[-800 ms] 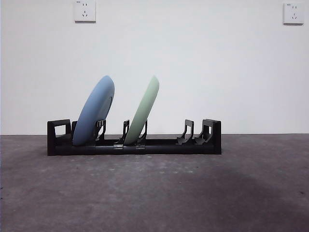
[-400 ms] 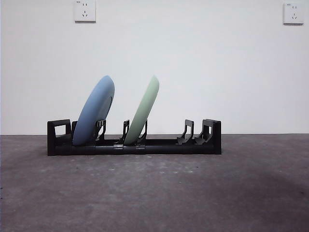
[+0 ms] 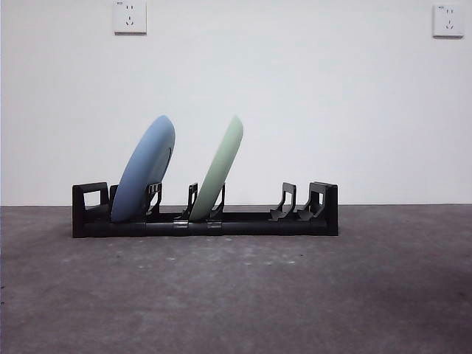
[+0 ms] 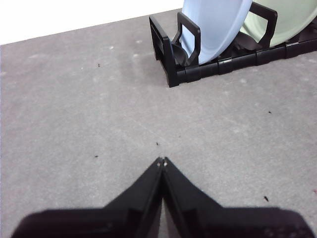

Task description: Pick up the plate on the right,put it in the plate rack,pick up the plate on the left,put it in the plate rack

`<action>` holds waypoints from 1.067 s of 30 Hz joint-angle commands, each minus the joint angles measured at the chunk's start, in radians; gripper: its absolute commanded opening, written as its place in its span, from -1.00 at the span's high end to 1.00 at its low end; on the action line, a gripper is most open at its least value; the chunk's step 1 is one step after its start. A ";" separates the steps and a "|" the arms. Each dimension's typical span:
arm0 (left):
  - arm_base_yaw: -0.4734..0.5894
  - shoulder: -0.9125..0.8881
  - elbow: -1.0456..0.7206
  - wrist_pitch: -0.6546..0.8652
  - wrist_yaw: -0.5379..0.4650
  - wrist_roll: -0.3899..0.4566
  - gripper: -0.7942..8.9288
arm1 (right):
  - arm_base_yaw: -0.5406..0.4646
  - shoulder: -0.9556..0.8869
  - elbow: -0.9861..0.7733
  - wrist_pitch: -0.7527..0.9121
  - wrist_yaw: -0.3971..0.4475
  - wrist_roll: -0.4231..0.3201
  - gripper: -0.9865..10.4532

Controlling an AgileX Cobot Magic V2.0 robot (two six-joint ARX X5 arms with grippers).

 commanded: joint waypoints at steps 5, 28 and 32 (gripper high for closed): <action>0.003 0.002 -0.010 0.007 0.000 -0.006 0.84 | -0.001 -0.003 -0.010 0.005 0.002 0.051 0.83; 0.003 0.003 -0.010 0.007 0.000 -0.006 0.84 | -0.001 -0.002 -0.010 0.005 0.002 0.051 0.83; 0.003 0.003 -0.010 0.006 0.000 -0.006 0.84 | -0.001 -0.002 -0.010 0.005 0.002 0.051 0.83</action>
